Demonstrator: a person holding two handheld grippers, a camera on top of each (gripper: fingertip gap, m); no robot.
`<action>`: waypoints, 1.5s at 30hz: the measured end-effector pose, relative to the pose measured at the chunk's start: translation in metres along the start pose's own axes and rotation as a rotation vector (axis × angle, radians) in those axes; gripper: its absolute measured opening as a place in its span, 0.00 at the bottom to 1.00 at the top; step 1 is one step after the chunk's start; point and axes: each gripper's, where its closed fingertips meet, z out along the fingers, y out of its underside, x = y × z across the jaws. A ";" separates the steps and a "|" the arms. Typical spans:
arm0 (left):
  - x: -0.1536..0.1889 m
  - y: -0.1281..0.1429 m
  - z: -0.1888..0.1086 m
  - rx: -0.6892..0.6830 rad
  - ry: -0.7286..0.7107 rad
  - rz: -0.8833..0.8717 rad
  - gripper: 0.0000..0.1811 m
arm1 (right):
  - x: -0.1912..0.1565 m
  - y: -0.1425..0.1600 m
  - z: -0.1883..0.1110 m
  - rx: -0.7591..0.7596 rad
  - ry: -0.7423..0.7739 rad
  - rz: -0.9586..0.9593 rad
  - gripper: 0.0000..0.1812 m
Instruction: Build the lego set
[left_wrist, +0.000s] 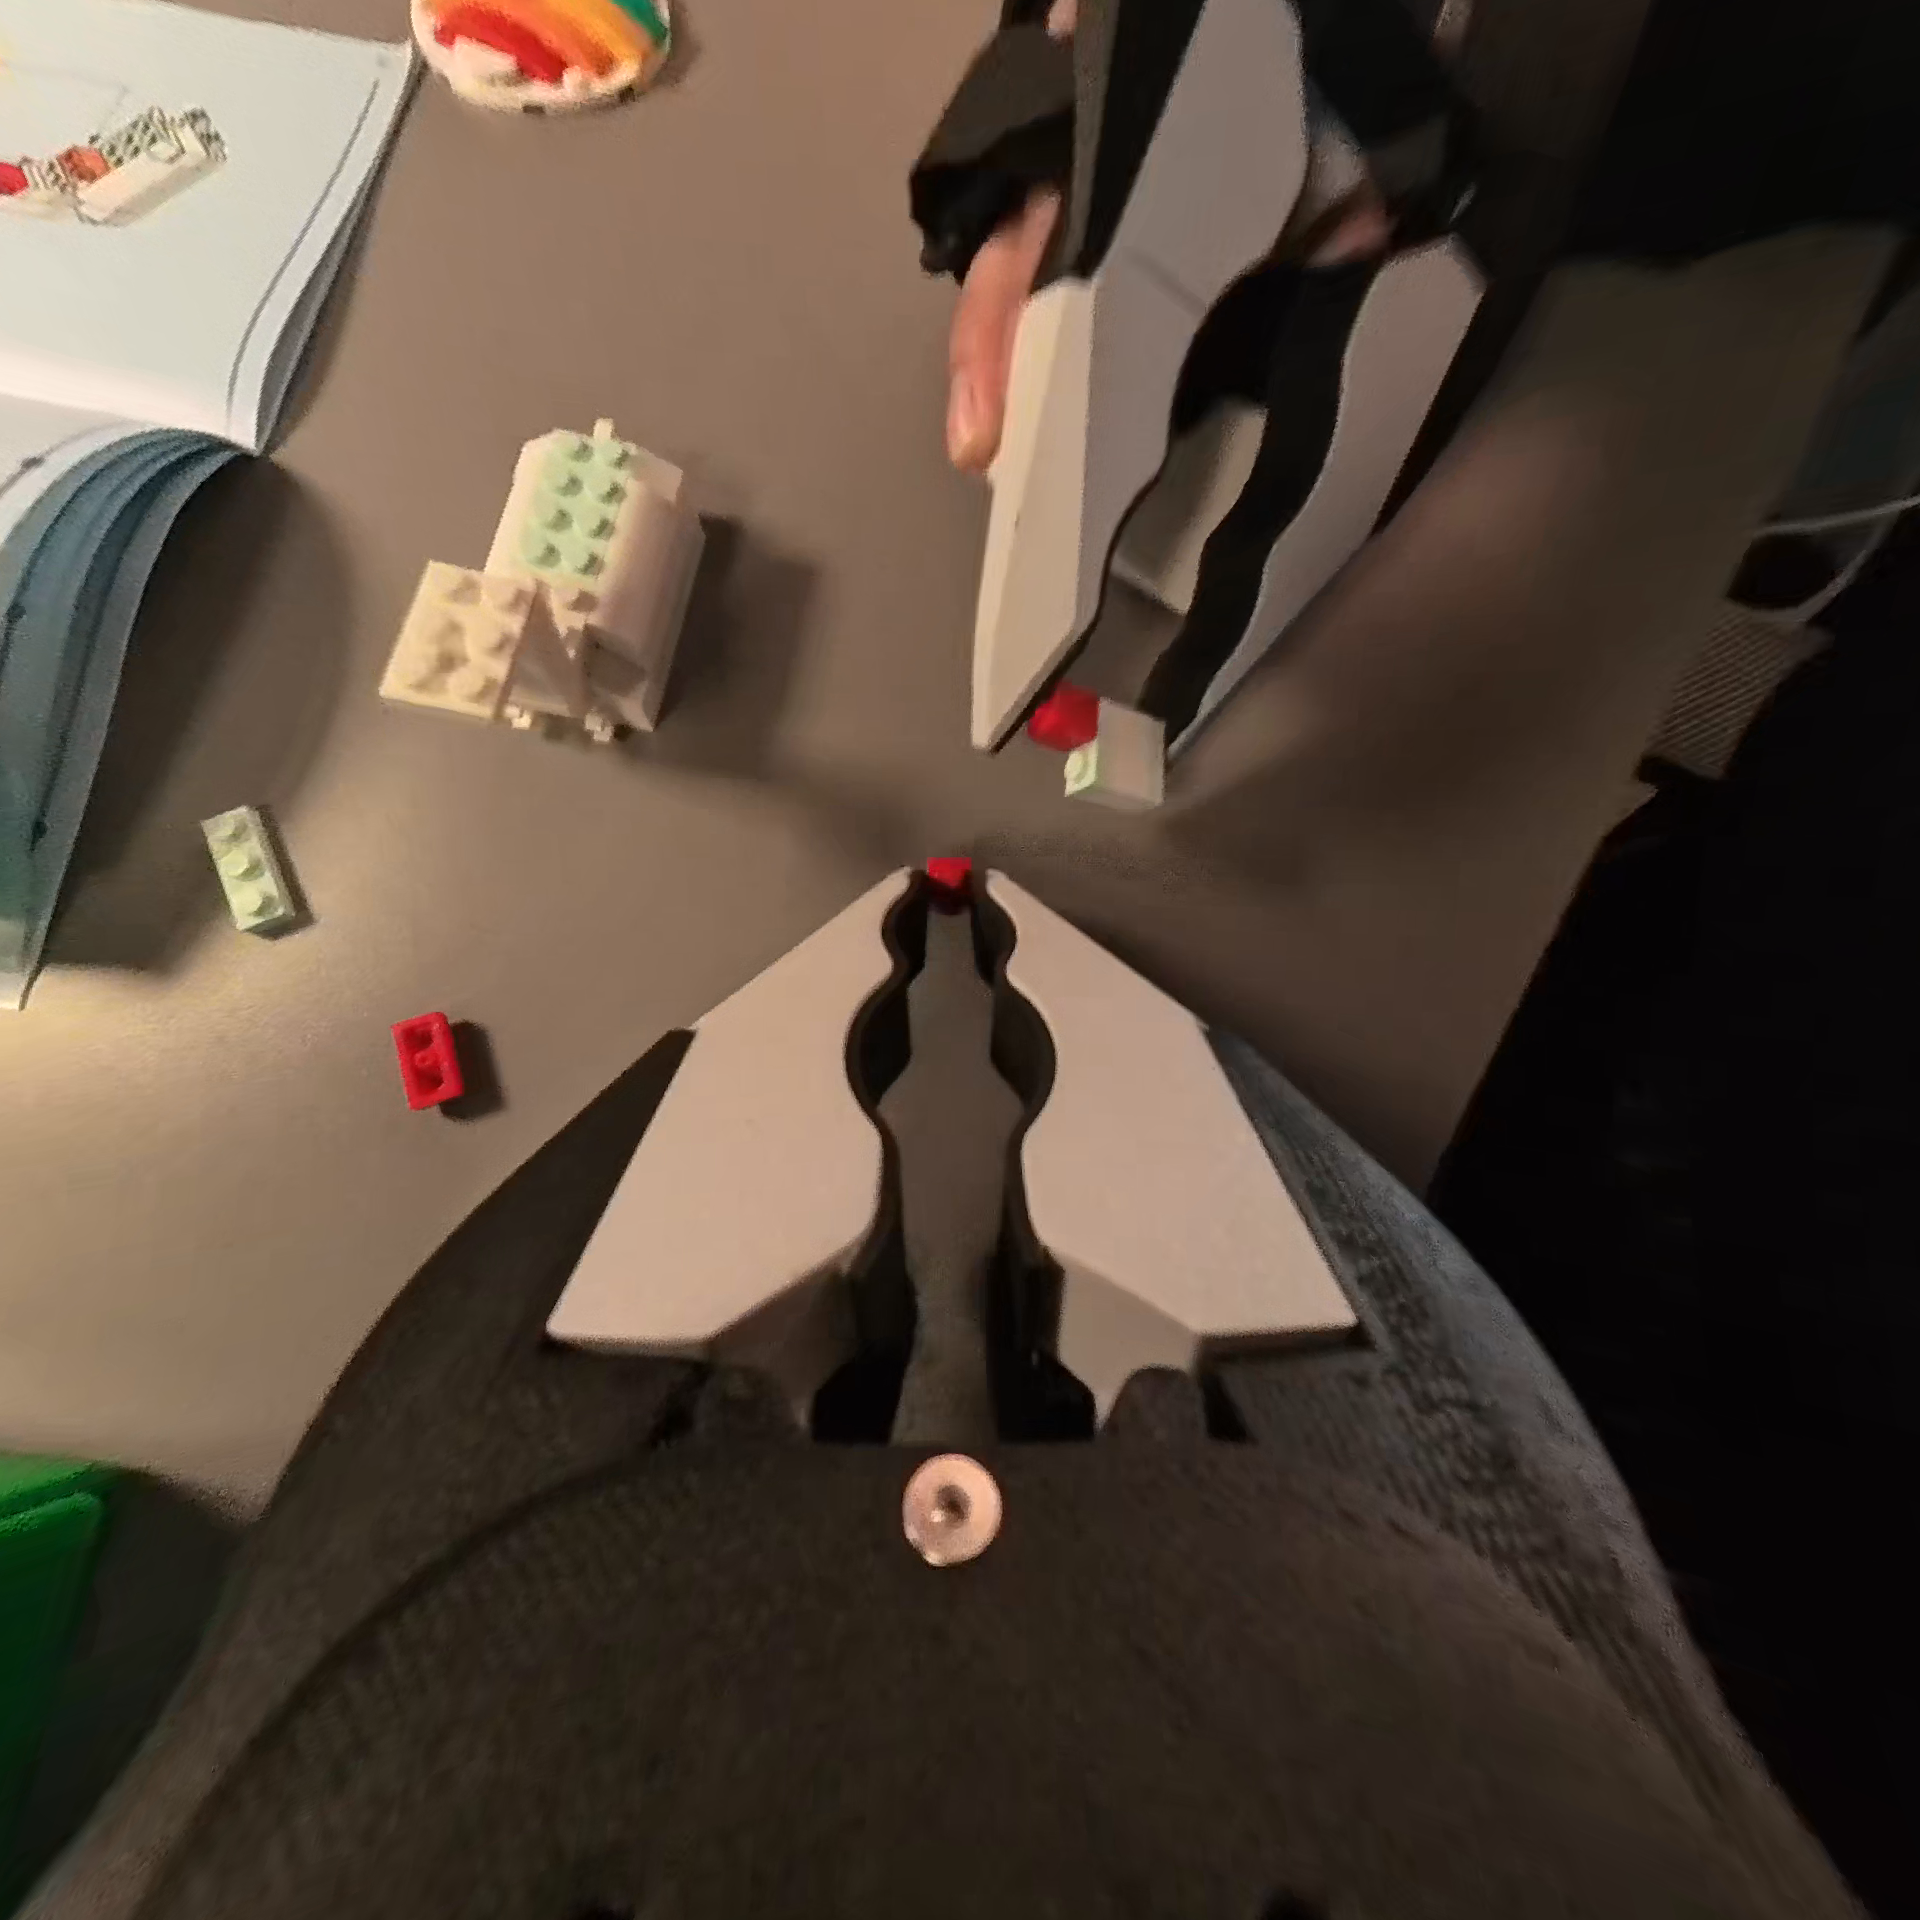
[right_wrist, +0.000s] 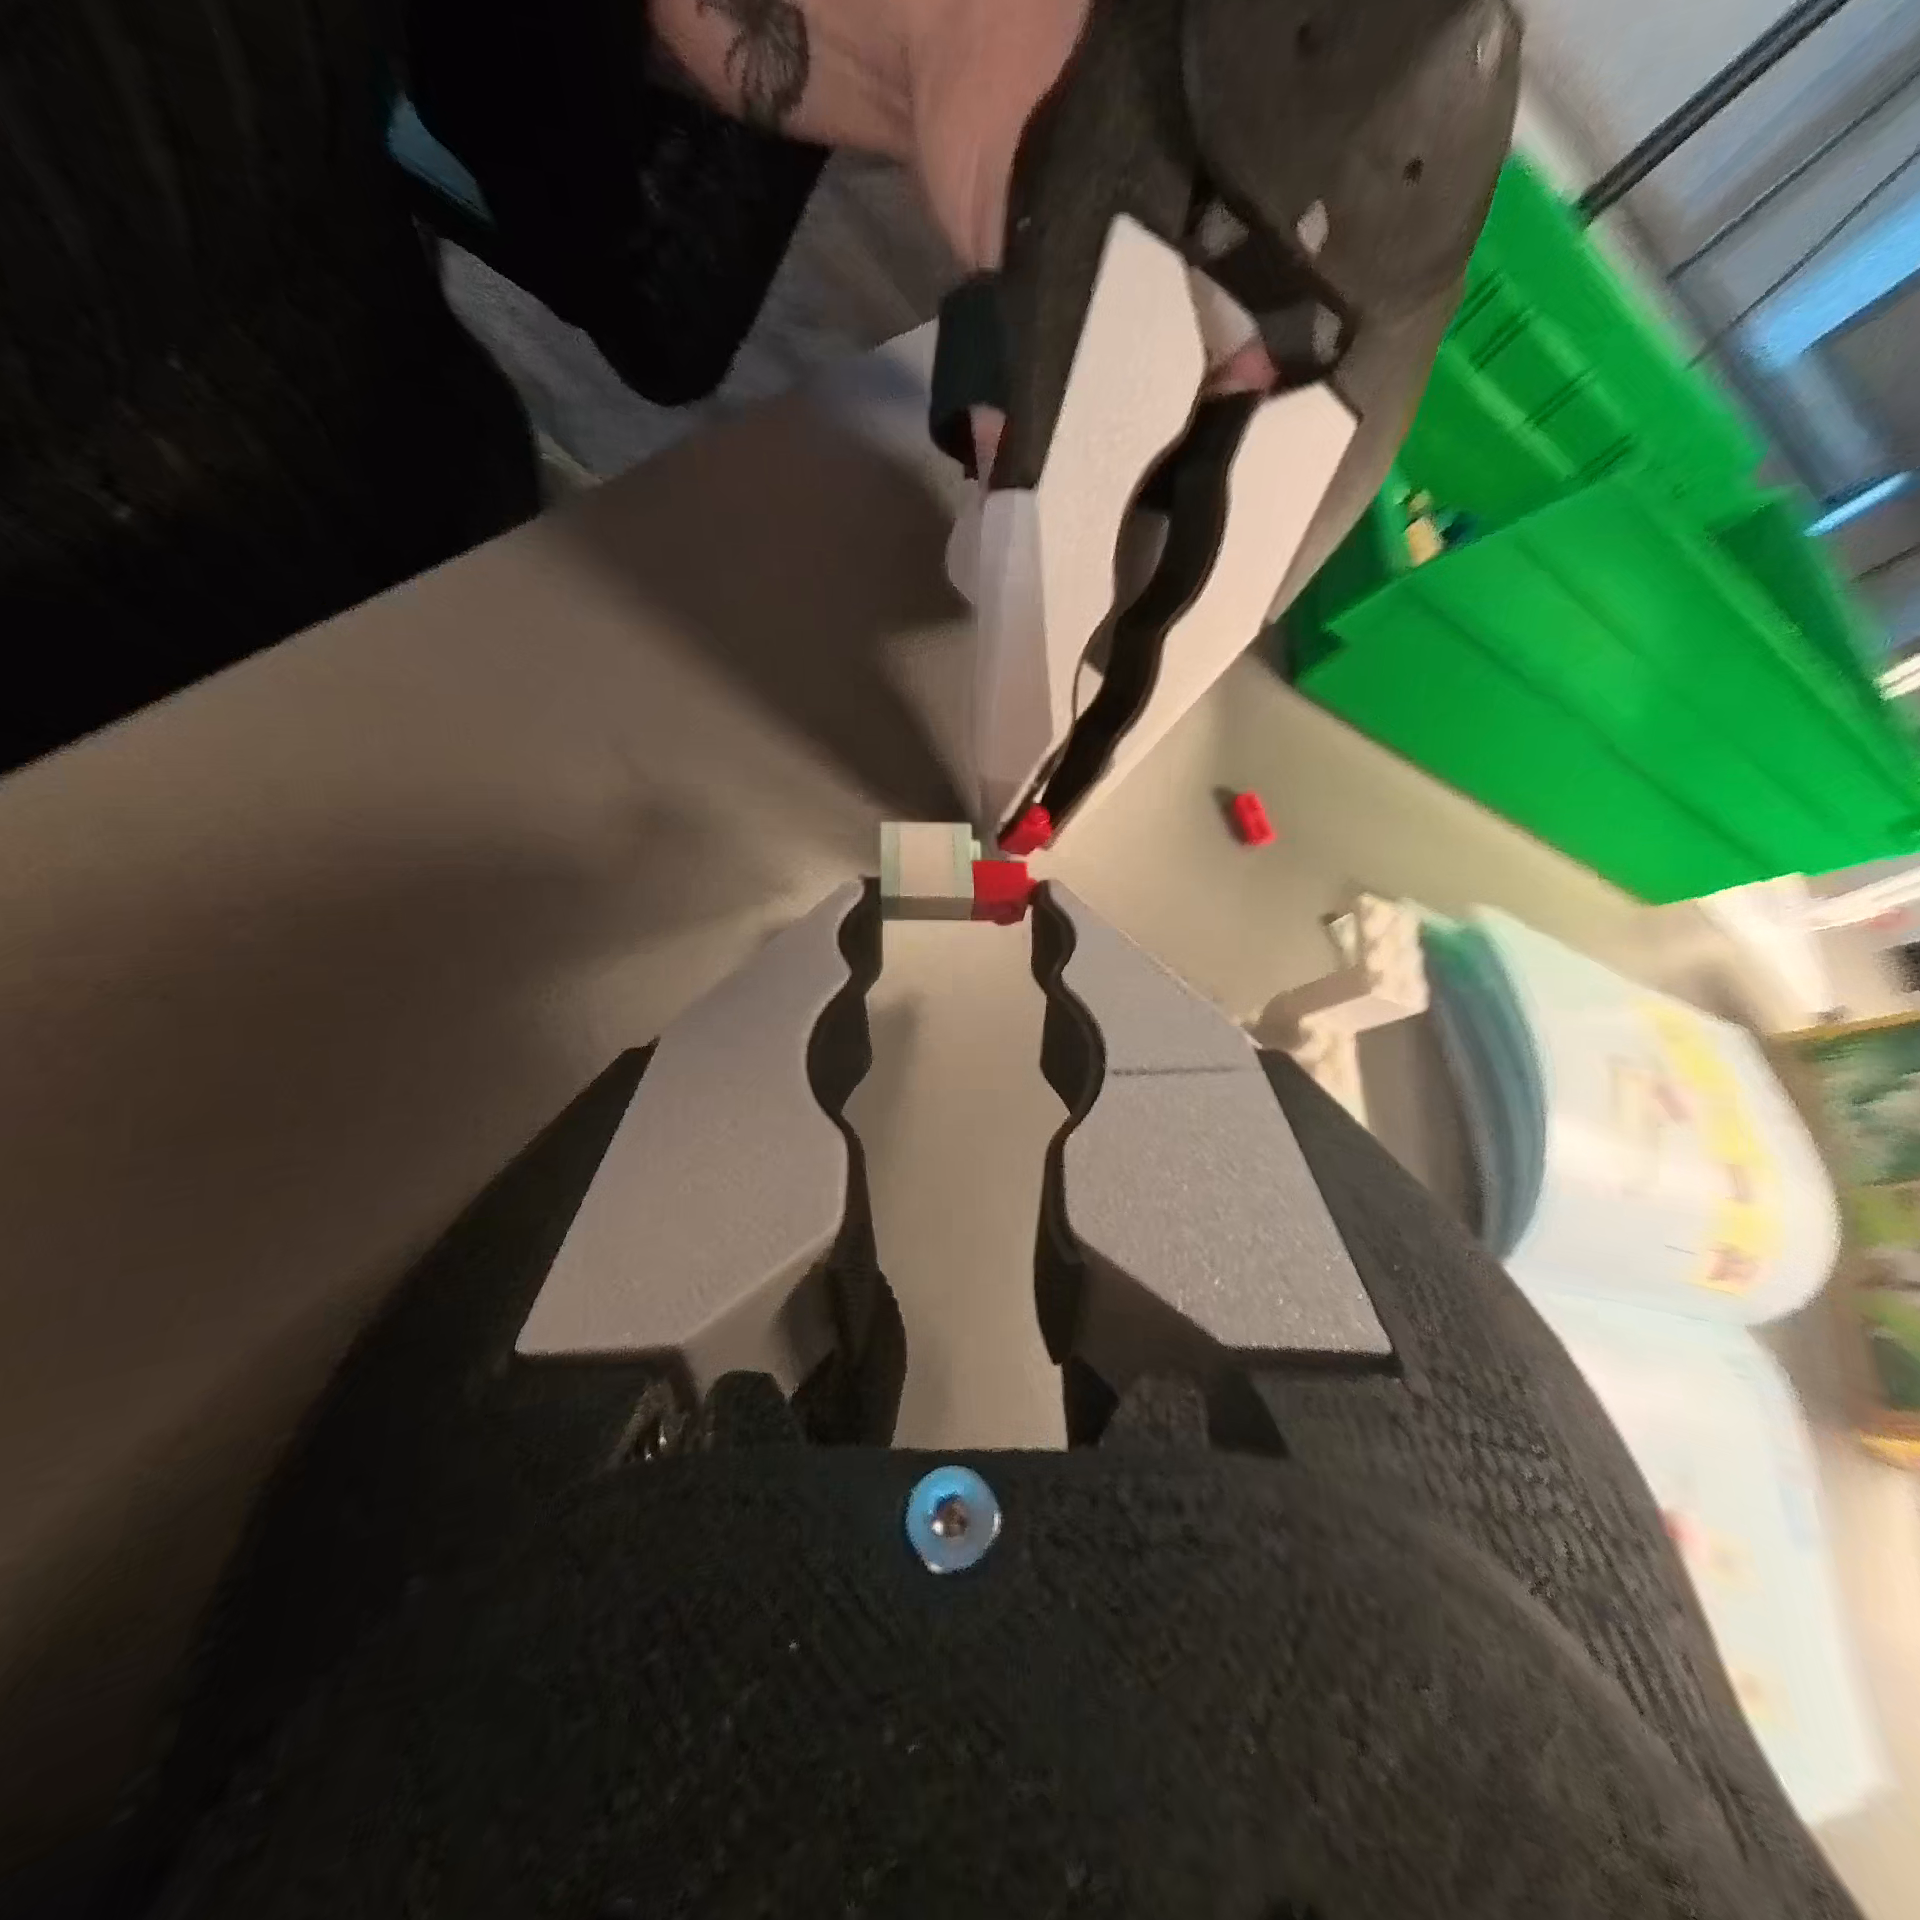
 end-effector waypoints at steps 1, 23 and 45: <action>0.002 -0.005 -0.003 0.030 0.026 -0.025 0.04 | 0.001 -0.001 0.001 0.006 0.020 -0.026 0.15; 0.026 -0.019 -0.009 0.079 0.435 -0.274 0.04 | 0.001 -0.014 0.000 0.016 0.161 -0.323 0.15; 0.033 -0.021 -0.008 0.091 0.575 -0.388 0.04 | 0.003 -0.016 -0.001 0.010 0.158 -0.375 0.15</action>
